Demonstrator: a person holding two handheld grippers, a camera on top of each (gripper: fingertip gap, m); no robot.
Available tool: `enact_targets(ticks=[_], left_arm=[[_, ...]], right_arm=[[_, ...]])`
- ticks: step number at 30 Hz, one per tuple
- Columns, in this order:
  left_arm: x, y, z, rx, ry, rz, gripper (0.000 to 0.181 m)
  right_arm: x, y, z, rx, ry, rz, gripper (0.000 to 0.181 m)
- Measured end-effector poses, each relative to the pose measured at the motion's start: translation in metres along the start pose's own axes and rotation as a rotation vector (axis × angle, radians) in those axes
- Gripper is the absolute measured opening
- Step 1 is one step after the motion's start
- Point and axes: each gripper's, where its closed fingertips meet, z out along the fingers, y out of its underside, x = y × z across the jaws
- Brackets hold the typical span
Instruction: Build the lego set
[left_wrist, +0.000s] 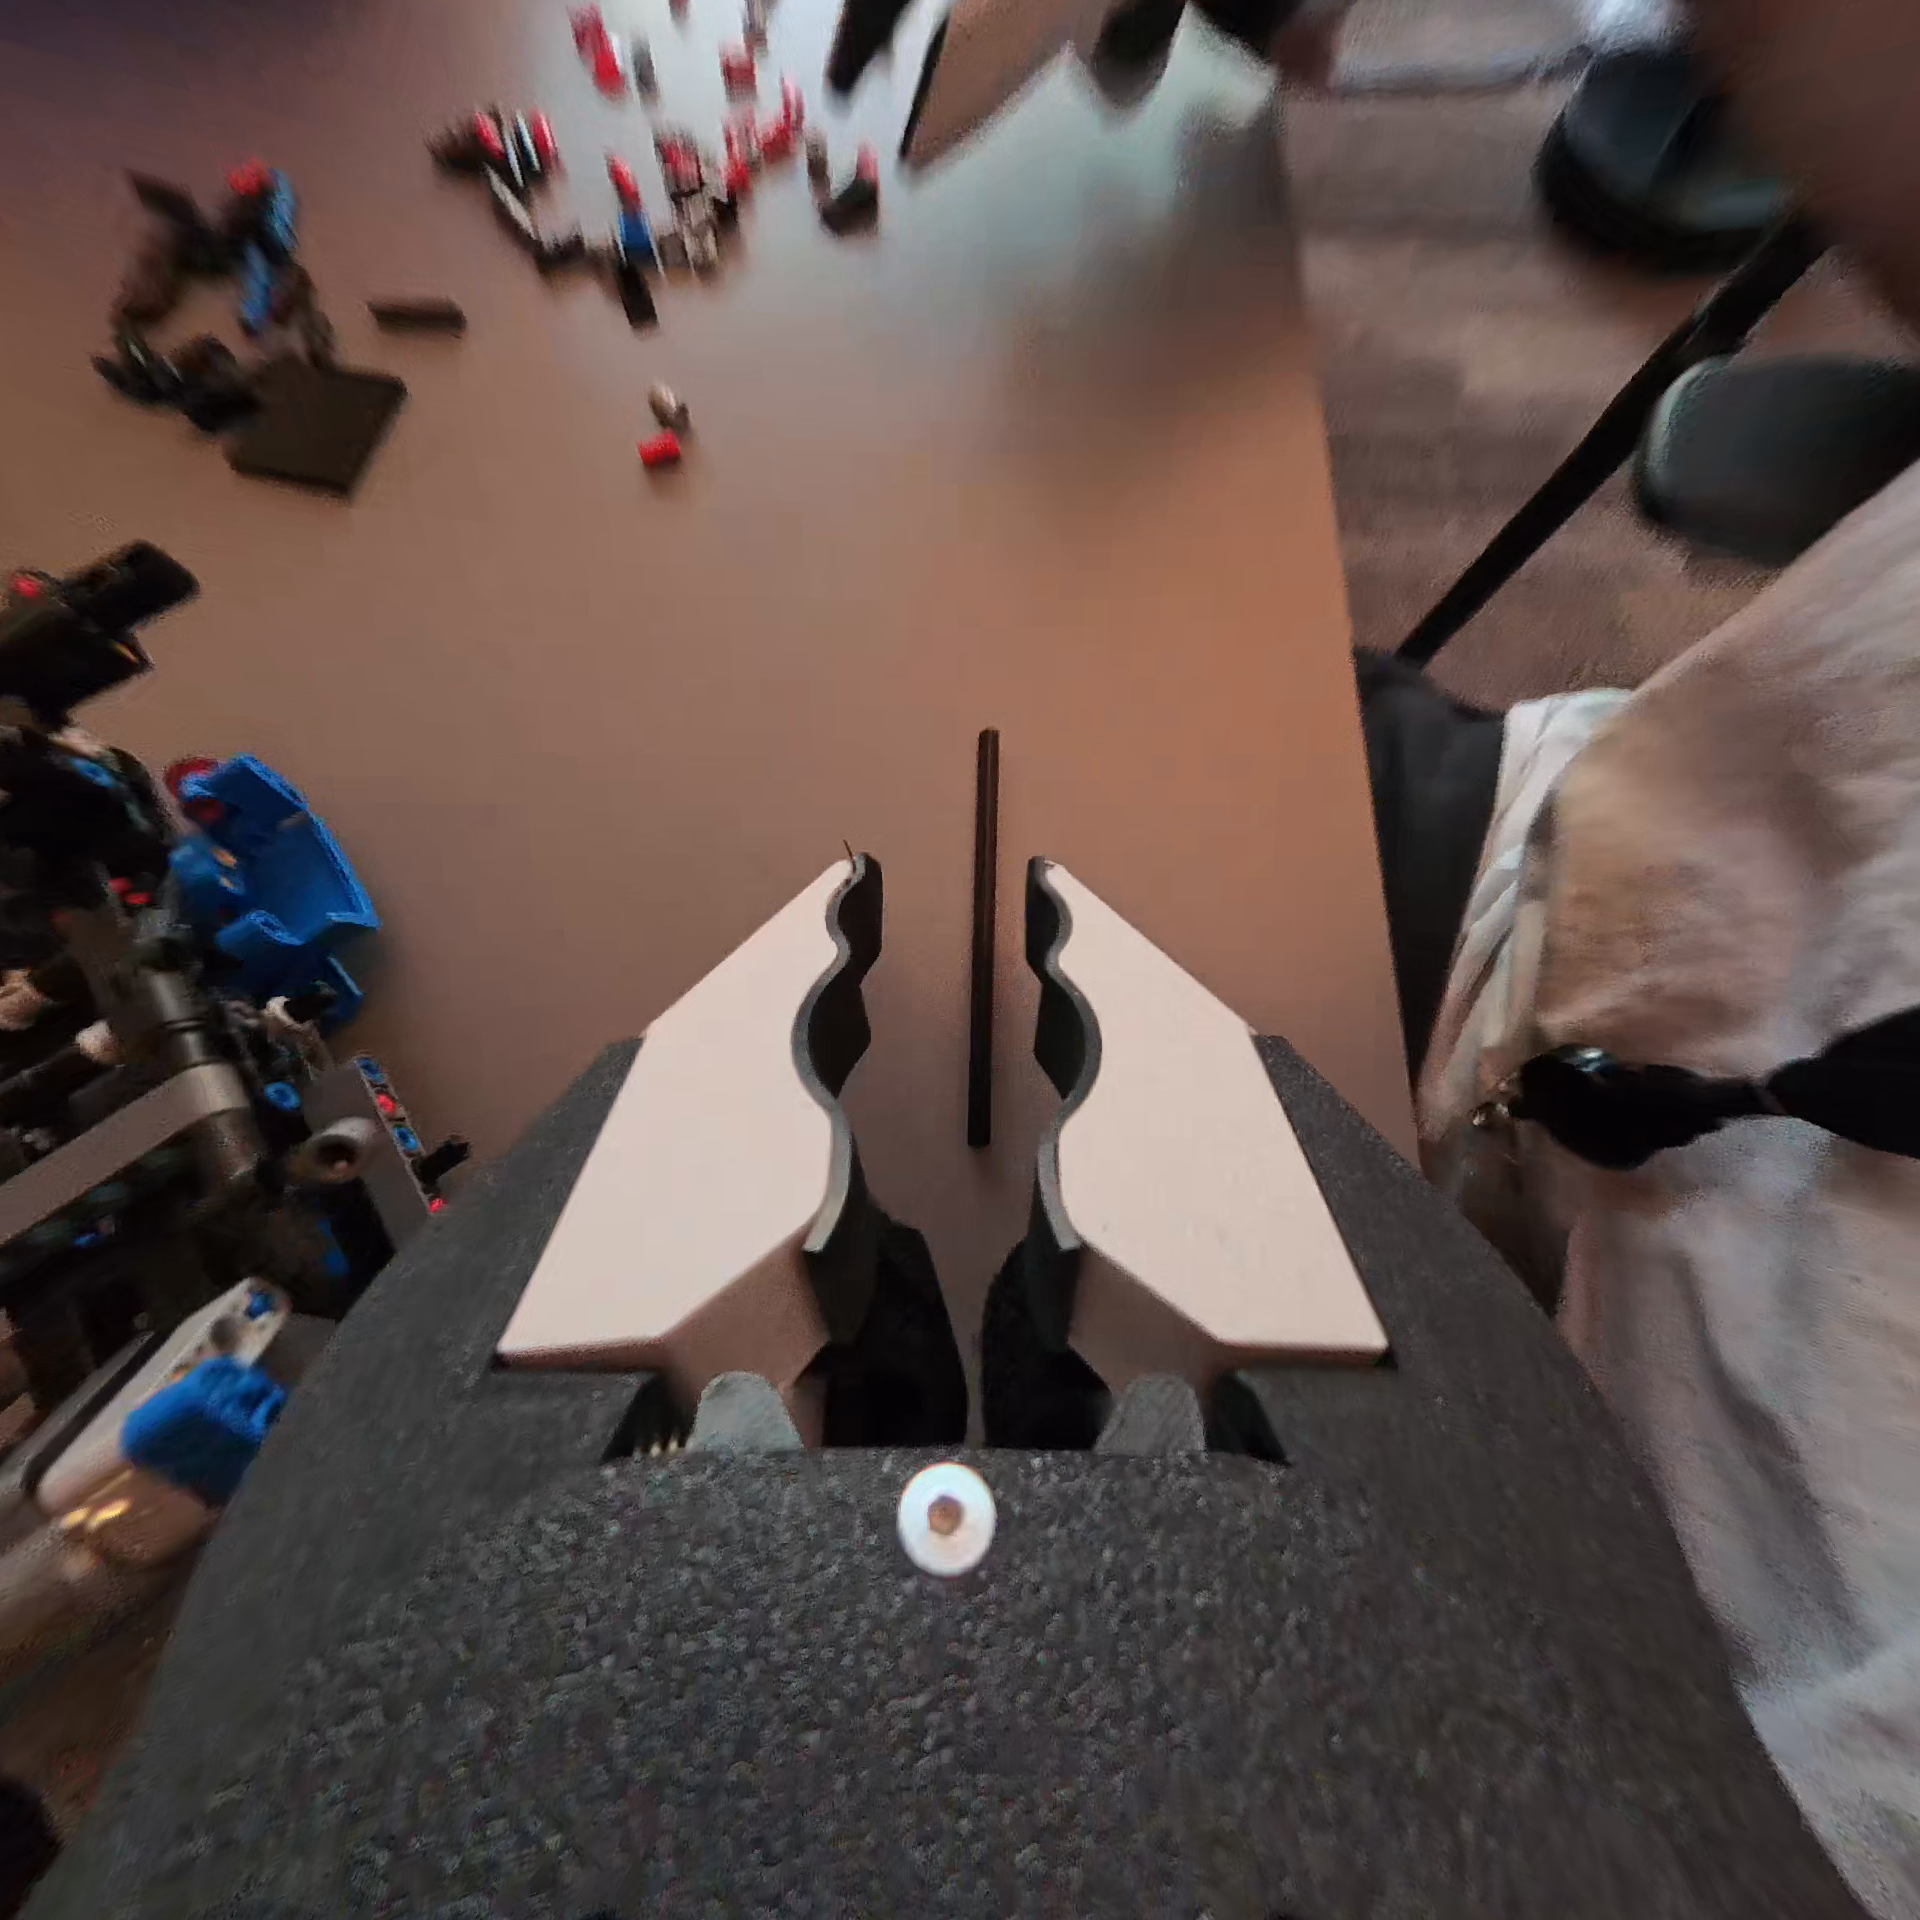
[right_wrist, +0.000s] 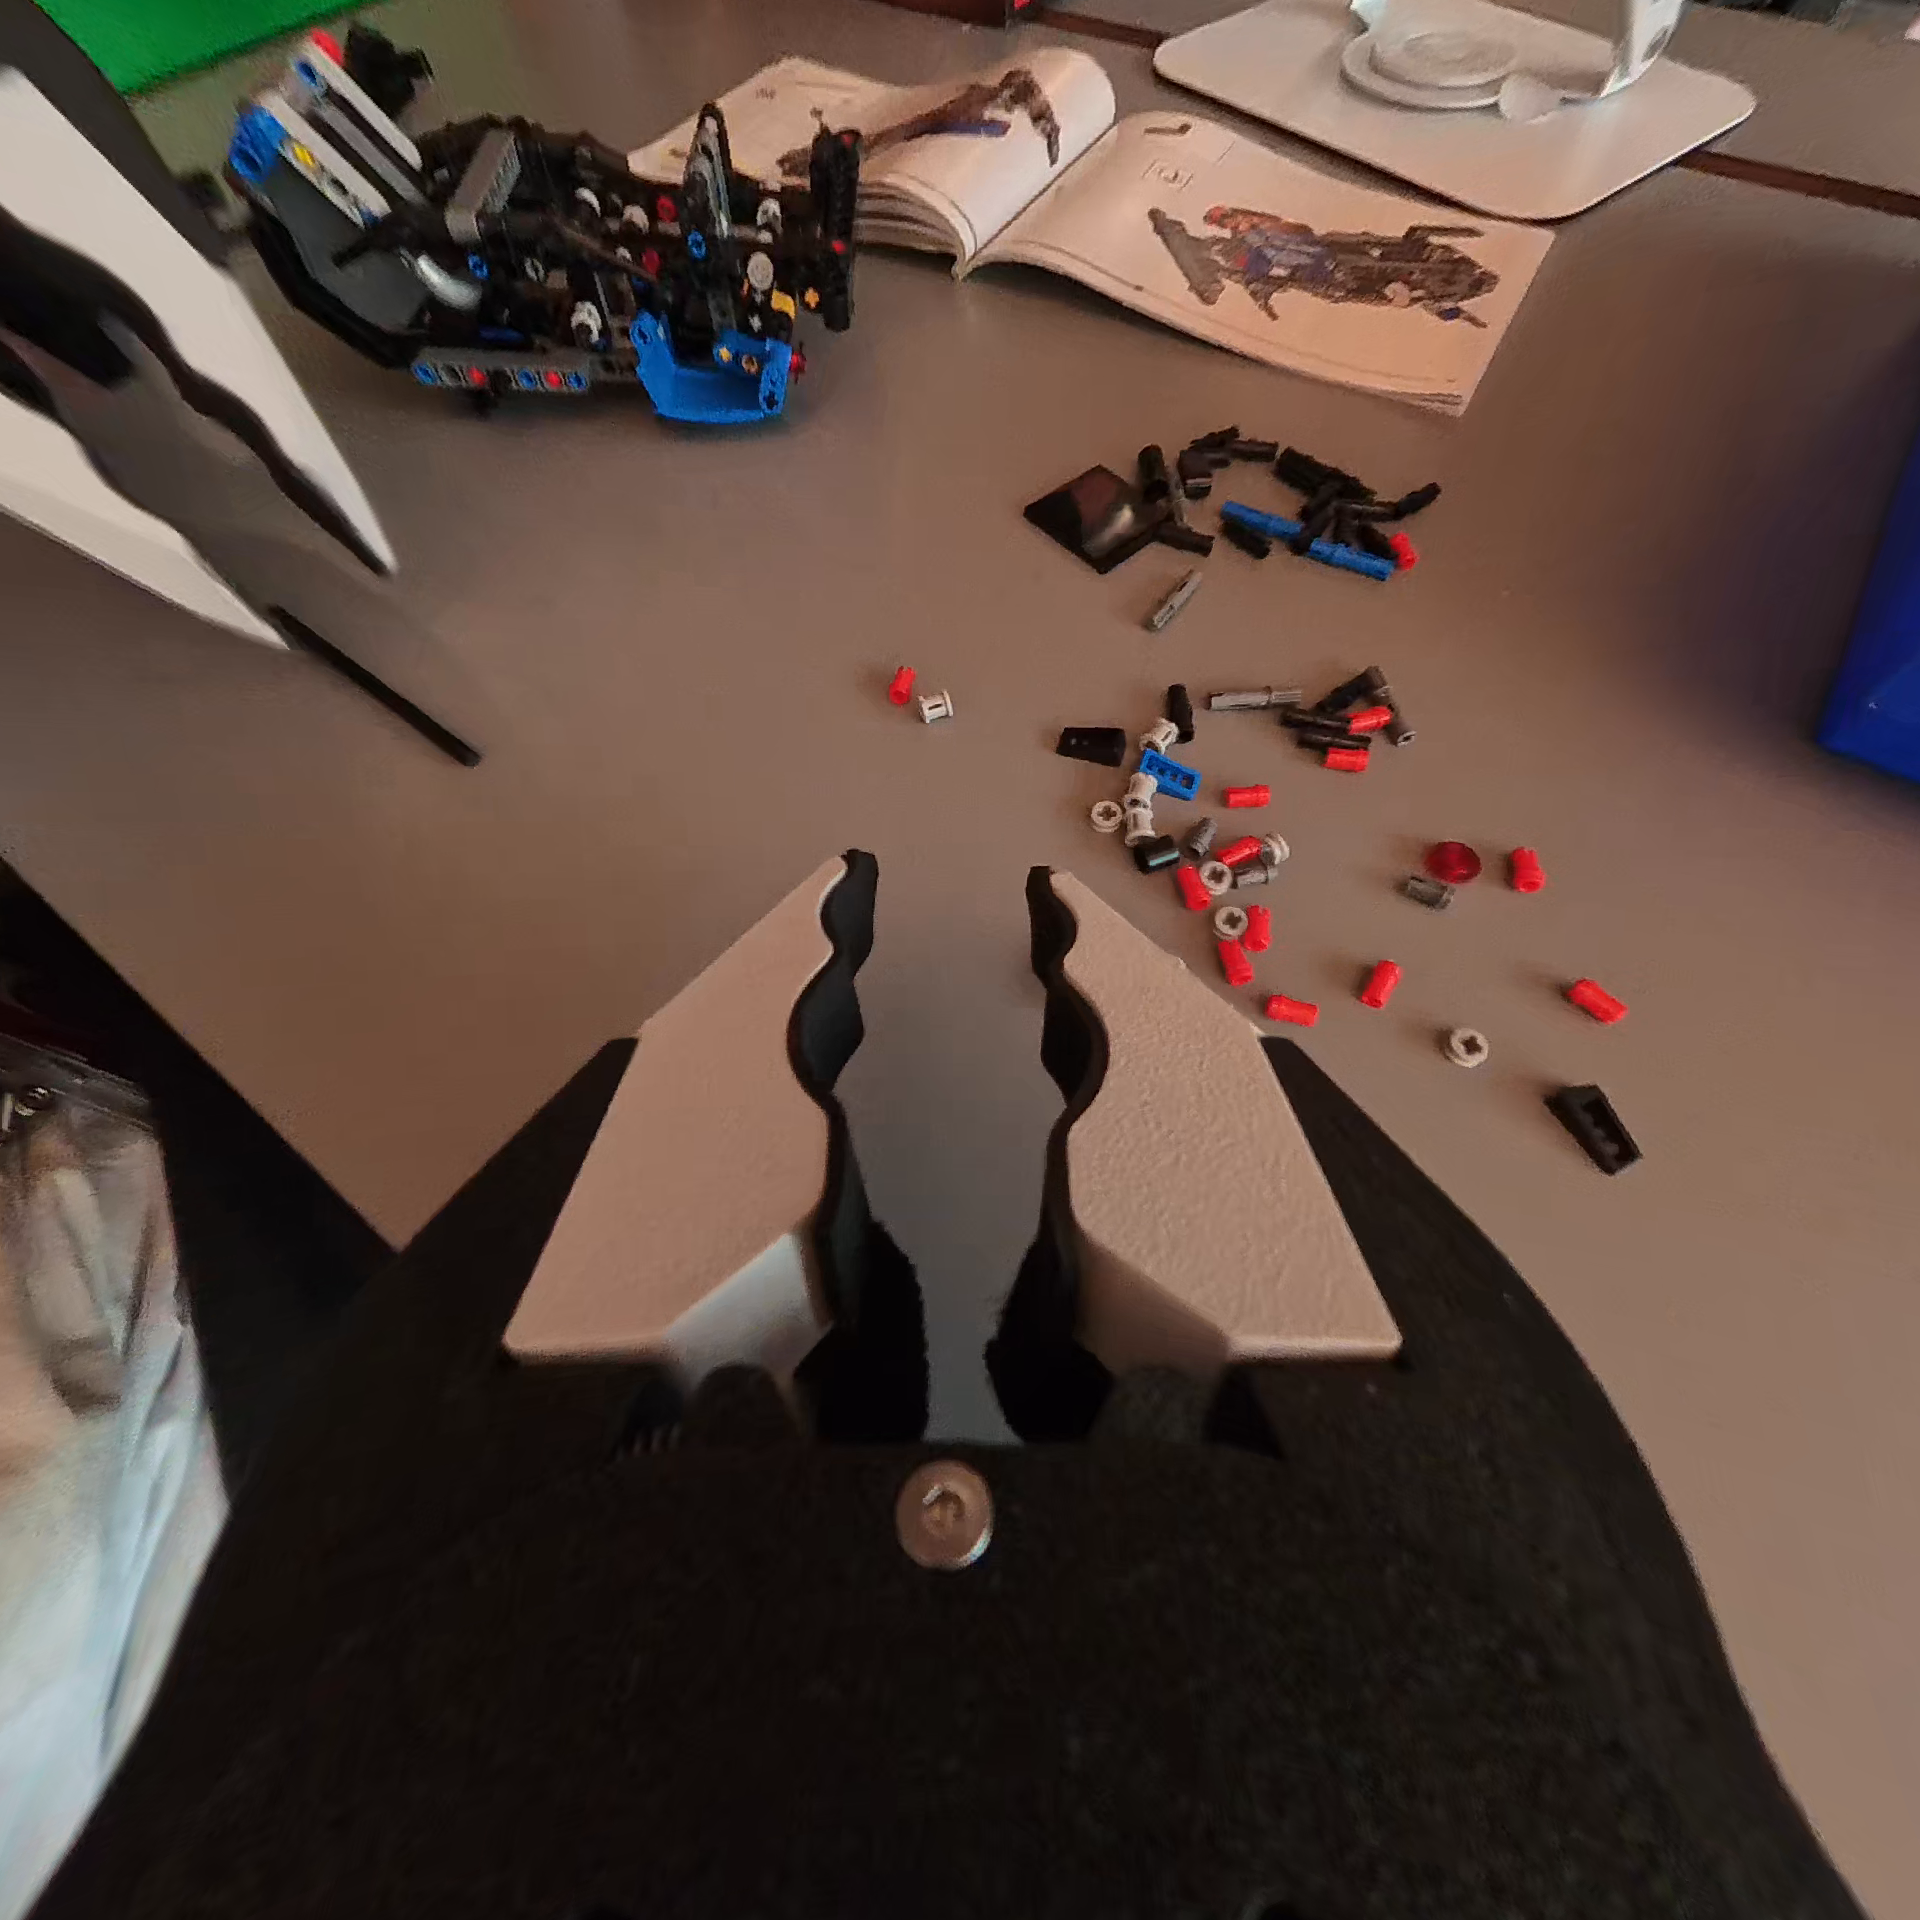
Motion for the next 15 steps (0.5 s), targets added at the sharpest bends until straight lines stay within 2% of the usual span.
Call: enact_targets(ticks=[3,5,8,15], left_arm=[[0.004,-0.014,-0.018,0.214,0.045,0.002,0.023],[0.004,-0.018,-0.027,0.304,0.082,-0.048,0.022],[0.01,-0.018,-0.034,0.32,0.176,-0.094,0.022],[0.016,-0.007,-0.026,0.255,0.209,-0.086,0.022]], right_arm=[[0.001,0.003,0.016,-0.071,0.005,-0.049,0.029],[0.001,0.003,0.029,-0.107,-0.004,-0.08,0.028],[0.002,-0.001,0.046,-0.143,-0.034,-0.106,0.026],[-0.006,-0.01,0.07,-0.186,-0.148,-0.18,0.023]])
